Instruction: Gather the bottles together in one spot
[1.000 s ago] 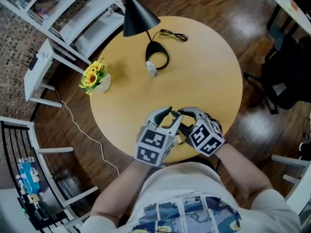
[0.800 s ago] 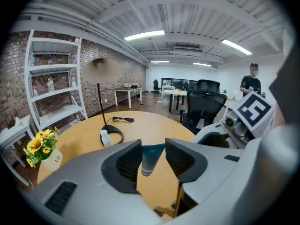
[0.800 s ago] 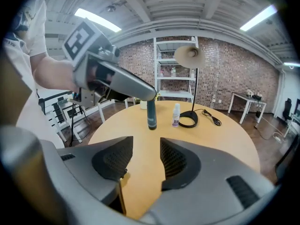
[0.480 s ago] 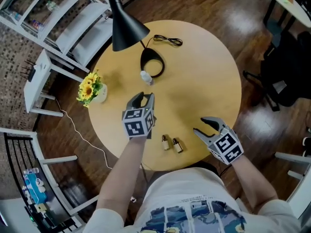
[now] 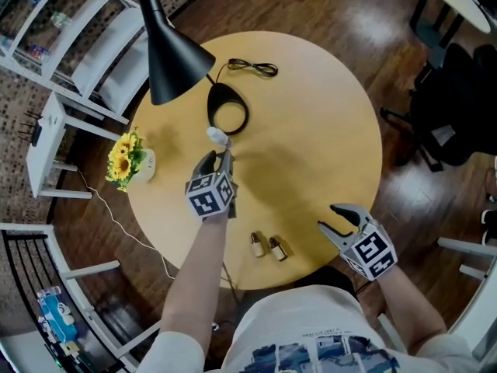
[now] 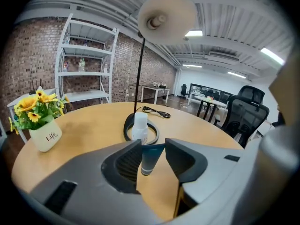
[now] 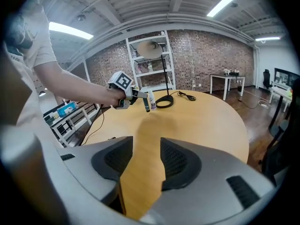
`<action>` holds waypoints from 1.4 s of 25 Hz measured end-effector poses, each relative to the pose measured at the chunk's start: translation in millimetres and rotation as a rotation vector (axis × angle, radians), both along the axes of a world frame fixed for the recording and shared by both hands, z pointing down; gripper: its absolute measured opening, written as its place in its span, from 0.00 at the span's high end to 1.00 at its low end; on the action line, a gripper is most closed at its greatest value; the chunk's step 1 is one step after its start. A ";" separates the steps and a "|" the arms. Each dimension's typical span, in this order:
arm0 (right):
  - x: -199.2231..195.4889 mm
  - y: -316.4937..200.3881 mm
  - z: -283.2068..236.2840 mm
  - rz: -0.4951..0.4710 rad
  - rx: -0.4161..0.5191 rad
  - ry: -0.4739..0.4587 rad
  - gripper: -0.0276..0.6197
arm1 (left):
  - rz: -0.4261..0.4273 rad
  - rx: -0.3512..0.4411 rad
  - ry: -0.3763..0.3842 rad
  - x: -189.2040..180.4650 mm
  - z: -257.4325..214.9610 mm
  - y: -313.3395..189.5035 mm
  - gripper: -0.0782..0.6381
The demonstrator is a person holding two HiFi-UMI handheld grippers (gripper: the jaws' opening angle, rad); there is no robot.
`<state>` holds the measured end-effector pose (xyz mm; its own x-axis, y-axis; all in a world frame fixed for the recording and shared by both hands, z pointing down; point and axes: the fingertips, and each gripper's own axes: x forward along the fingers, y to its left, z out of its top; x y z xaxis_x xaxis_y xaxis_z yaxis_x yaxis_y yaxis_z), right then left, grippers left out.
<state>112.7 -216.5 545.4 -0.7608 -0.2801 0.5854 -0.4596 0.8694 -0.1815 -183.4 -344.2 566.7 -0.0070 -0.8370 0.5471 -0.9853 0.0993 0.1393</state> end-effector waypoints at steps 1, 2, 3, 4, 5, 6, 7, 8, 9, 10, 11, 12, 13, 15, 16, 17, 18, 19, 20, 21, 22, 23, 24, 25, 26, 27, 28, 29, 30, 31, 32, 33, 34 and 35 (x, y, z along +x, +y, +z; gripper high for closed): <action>0.8 1.3 1.0 0.000 -0.007 0.001 0.63 | 0.003 -0.009 -0.005 0.0 4.3 -0.6 0.66; 1.8 1.8 2.0 0.000 -0.010 0.003 0.63 | 0.003 -0.016 -0.010 -0.6 8.0 -0.7 0.66; 3.0 1.1 3.2 0.001 -0.011 0.006 0.63 | 0.001 -0.020 -0.012 -1.6 10.9 -0.7 0.66; 4.2 -0.5 3.7 0.003 -0.011 0.008 0.63 | -0.002 -0.022 -0.012 -2.5 13.0 -0.7 0.66; 5.1 -2.4 3.4 0.007 -0.010 0.007 0.63 | -0.004 -0.022 -0.011 -3.0 14.4 -0.7 0.66; 5.9 -4.2 2.5 0.011 -0.010 0.005 0.63 | -0.005 -0.022 -0.013 -3.2 15.2 -0.5 0.66; 6.7 -5.4 1.8 0.014 -0.009 0.002 0.63 | -0.005 -0.021 -0.016 -2.9 15.6 -0.1 0.66; 7.6 -6.2 1.2 0.016 -0.008 0.000 0.63 | -0.003 -0.019 -0.020 -2.4 15.7 0.3 0.66; 8.4 -6.5 0.9 0.018 -0.007 -0.001 0.63 | -0.001 -0.017 -0.024 -1.7 15.6 0.6 0.66; 9.2 -6.8 1.2 0.019 -0.005 -0.001 0.63 | 0.000 -0.017 -0.027 -0.8 15.5 0.7 0.66; 9.6 -7.0 1.9 0.019 -0.005 0.000 0.63 | 0.002 -0.016 -0.029 0.1 15.5 0.6 0.66; 9.5 -6.9 2.5 0.019 -0.005 -0.001 0.63 | 0.005 -0.017 -0.032 0.7 15.5 0.4 0.66; 8.8 -6.5 2.8 0.017 -0.005 -0.001 0.63 | 0.006 -0.018 -0.035 0.9 15.6 0.4 0.66; 6.6 -5.3 1.7 0.017 -0.005 -0.003 0.63 | 0.010 -0.020 -0.047 0.9 15.8 1.2 0.66; 5.4 -4.6 0.8 0.016 -0.004 -0.004 0.63 | 0.014 -0.022 -0.055 0.9 15.7 1.9 0.65; 4.7 -3.9 0.6 0.015 -0.001 -0.004 0.63 | 0.019 -0.022 -0.063 1.1 15.2 2.4 0.65; 4.5 -3.3 0.9 0.014 0.005 -0.003 0.63 | 0.025 -0.021 -0.071 1.6 14.3 2.8 0.65; 4.3 -2.6 0.7 0.014 0.009 -0.001 0.63 | 0.032 -0.019 -0.078 2.3 12.8 2.9 0.64; 3.7 -1.6 -0.2 0.014 0.011 0.000 0.63 | 0.037 -0.016 -0.084 2.9 10.7 3.1 0.63; 2.8 -0.5 -1.4 0.013 0.013 0.000 0.63 | 0.042 -0.012 -0.088 3.3 8.4 3.8 0.61; 1.8 0.7 -2.3 0.012 0.016 -0.001 0.63 | 0.046 -0.009 -0.090 3.5 6.0 5.3 0.61; 0.7 1.9 -2.8 0.010 0.021 -0.001 0.63 | 0.052 -0.005 -0.090 4.0 4.0 7.3 0.61; -0.5 3.4 -3.1 0.008 0.027 -0.002 0.63 | 0.064 -0.001 -0.089 5.3 2.4 9.7 0.61; -2.0 5.2 -4.0 0.006 0.032 -0.001 0.63 | 0.080 0.000 -0.091 7.0 1.2 12.3 0.61; -3.9 7.7 -5.6 0.002 0.035 -0.001 0.63 | 0.096 -0.001 -0.097 8.6 0.3 15.5 0.61; -5.6 10.7 -7.6 -0.001 0.037 0.000 0.63 | 0.106 -0.002 -0.104 9.4 -0.9 19.2 0.61; -7.0 13.8 -9.5 -0.004 0.040 0.001 0.63 | 0.109 0.000 -0.108 9.0 -3.0 23.1 0.60; -8.1 17.2 -11.5 -0.004 0.042 0.002 0.63 | 0.107 0.005 -0.108 8.1 -6.0 27.3 0.60; -9.4 21.3 -14.0 -0.003 0.044 0.000 0.63 | 0.105 0.011 -0.107 7.1 -9.7 32.3 0.60; -10.9 25.4 -16.5 -0.002 0.051 -0.002 0.63 | 0.107 0.016 -0.107 6.3 -13.8 38.1 0.60; -12.7 28.7 -18.8 -0.002 0.062 -0.005 0.63 | 0.113 0.020 -0.107 5.7 -18.1 44.2 0.60; -15.1 31.2 -20.9 -0.003 0.072 -0.007 0.63 | 0.120 0.024 -0.105 5.2 -22.9 50.8 0.60; -17.9 33.4 -22.9 -0.006 0.079 -0.009 0.63 | 0.124 0.028 -0.101 5.0 -27.8 58.4 0.60; -20.4 36.3 -24.9 -0.008 0.084 -0.011 0.63 | 0.127 0.032 -0.095 5.6 -32.6 68.0 0.60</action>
<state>92.3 -180.2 520.5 -0.7694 -0.3213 0.5520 -0.4507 0.8855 -0.1129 -177.8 -276.2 534.1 0.0498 -0.8516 0.5218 -0.9985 -0.0301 0.0463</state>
